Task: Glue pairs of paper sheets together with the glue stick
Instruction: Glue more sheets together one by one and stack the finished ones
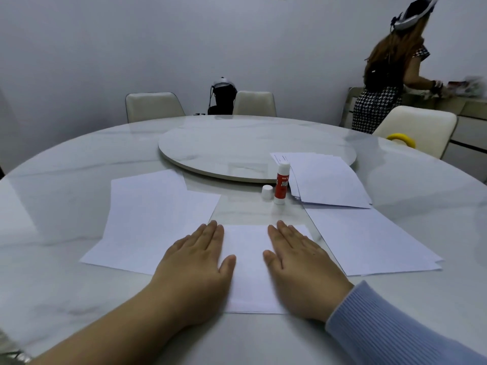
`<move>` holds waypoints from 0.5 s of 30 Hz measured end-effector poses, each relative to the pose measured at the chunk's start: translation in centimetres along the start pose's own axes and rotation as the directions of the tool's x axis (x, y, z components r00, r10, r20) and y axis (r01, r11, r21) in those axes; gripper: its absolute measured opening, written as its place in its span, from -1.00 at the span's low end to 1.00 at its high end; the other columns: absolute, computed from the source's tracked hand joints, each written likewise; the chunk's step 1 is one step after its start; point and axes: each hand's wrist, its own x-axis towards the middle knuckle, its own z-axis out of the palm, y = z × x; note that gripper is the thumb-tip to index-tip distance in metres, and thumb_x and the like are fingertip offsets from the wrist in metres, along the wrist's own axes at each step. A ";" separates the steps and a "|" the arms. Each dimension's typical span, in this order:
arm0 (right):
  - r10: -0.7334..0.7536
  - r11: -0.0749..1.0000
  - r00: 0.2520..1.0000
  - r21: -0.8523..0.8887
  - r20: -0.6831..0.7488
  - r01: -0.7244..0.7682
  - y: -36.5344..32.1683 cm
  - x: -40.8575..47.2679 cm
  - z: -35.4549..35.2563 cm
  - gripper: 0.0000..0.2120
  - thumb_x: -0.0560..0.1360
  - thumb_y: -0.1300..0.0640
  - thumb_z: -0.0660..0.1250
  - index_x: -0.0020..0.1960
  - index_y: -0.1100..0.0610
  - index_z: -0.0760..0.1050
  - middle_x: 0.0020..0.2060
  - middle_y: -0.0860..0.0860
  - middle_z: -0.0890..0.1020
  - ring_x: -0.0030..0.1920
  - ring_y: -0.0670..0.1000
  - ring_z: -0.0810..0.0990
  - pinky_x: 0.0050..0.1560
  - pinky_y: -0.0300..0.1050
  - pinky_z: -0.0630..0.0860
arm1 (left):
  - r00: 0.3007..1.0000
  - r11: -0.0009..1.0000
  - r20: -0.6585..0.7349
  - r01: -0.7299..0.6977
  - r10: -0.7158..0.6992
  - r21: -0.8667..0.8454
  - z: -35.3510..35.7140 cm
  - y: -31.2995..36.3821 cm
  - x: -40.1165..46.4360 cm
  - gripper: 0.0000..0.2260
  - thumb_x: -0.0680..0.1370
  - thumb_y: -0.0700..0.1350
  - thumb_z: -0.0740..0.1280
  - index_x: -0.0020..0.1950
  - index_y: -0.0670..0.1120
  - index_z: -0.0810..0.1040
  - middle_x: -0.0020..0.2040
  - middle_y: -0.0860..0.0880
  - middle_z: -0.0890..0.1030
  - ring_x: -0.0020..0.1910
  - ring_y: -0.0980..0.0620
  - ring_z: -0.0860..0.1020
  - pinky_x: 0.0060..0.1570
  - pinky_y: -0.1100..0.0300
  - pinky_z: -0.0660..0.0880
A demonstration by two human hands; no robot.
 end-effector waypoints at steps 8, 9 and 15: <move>0.066 0.997 0.997 0.038 -0.042 -0.064 0.2 0.0 0.1 -0.40 0.62 -0.19 -0.14 0.58 0.00 -0.19 0.57 -0.07 -0.17 0.55 -0.08 -0.20 0.49 -0.13 -0.22 | 1.000 1.000 0.010 0.004 -0.004 -0.008 -0.4 -1.1 -0.2 -0.48 0.63 0.11 -0.13 0.55 0.01 -0.19 0.56 0.09 -0.18 0.52 0.17 -0.17 0.44 0.23 -0.16; 0.074 0.996 0.996 0.052 -0.048 -0.072 0.2 0.1 0.0 -0.40 0.62 -0.19 -0.13 0.58 0.00 -0.17 0.58 -0.08 -0.15 0.55 -0.08 -0.18 0.49 -0.13 -0.21 | 1.000 1.000 0.005 0.016 -0.016 -0.003 -0.4 -1.2 -0.3 -0.47 0.63 0.12 -0.13 0.56 0.01 -0.18 0.56 0.08 -0.18 0.52 0.17 -0.17 0.44 0.22 -0.16; 0.127 0.991 0.984 0.063 -0.123 -0.120 0.5 0.0 -0.4 -0.30 0.55 -0.30 -0.03 0.57 0.03 -0.03 0.57 -0.07 0.05 0.54 -0.04 0.02 0.50 -0.08 -0.03 | 0.992 0.992 -0.004 0.128 -0.128 -0.022 -0.3 -1.0 -0.7 -0.39 0.58 0.21 -0.12 0.55 -0.01 -0.20 0.56 0.06 -0.19 0.52 0.13 -0.20 0.46 0.15 -0.19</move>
